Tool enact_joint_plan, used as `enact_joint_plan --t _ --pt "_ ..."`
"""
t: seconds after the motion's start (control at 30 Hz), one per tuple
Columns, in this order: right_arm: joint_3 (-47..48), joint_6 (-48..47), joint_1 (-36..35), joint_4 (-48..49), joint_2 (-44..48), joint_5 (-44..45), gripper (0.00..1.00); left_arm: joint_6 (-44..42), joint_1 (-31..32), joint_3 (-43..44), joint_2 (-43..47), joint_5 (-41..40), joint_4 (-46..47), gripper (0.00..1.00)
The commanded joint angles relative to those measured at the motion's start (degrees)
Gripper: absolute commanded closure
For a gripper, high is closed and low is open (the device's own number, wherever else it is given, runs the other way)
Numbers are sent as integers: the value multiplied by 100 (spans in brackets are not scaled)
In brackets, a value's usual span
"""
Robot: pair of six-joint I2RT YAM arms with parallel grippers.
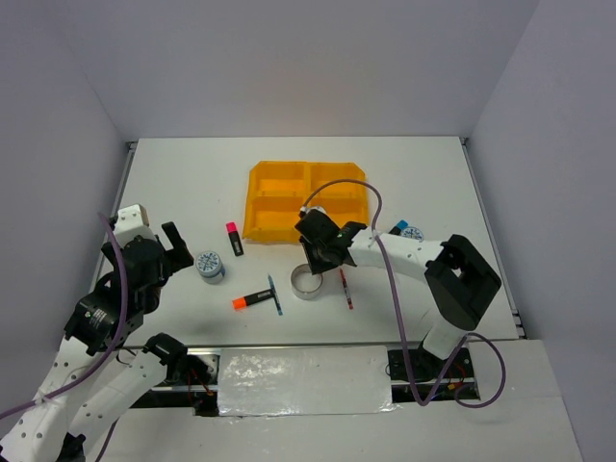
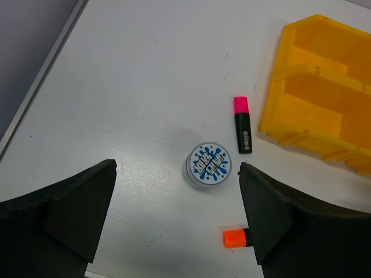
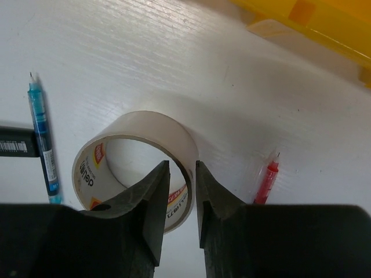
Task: Sort the stationery into containers
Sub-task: Pick up the stationery from the center of the board.
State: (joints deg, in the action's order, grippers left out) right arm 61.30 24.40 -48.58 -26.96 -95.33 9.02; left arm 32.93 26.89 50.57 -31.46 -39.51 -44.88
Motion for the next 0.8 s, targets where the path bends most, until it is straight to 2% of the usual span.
enact_joint_plan --t 0.0,0.1,0.23,0.27,0.57,0.77 --pt "-13 -41 -108 86 -82 39 67 -137 -18 -12 9 4 243 1" --pt "-65 3 -134 129 -135 39 66 -137 -26 -12 26 13 252 1" --pt "-109 47 -196 182 49 83 87 -146 -18 -12 -9 31 269 1" --pt "-48 56 -196 139 137 109 98 -146 -18 -20 -18 22 261 1" --pt "970 -189 -197 -441 954 213 100 -164 -18 -12 18 31 278 1" --pt "2894 -480 453 -1241 139 689 100 -155 -18 -12 17 48 270 1"
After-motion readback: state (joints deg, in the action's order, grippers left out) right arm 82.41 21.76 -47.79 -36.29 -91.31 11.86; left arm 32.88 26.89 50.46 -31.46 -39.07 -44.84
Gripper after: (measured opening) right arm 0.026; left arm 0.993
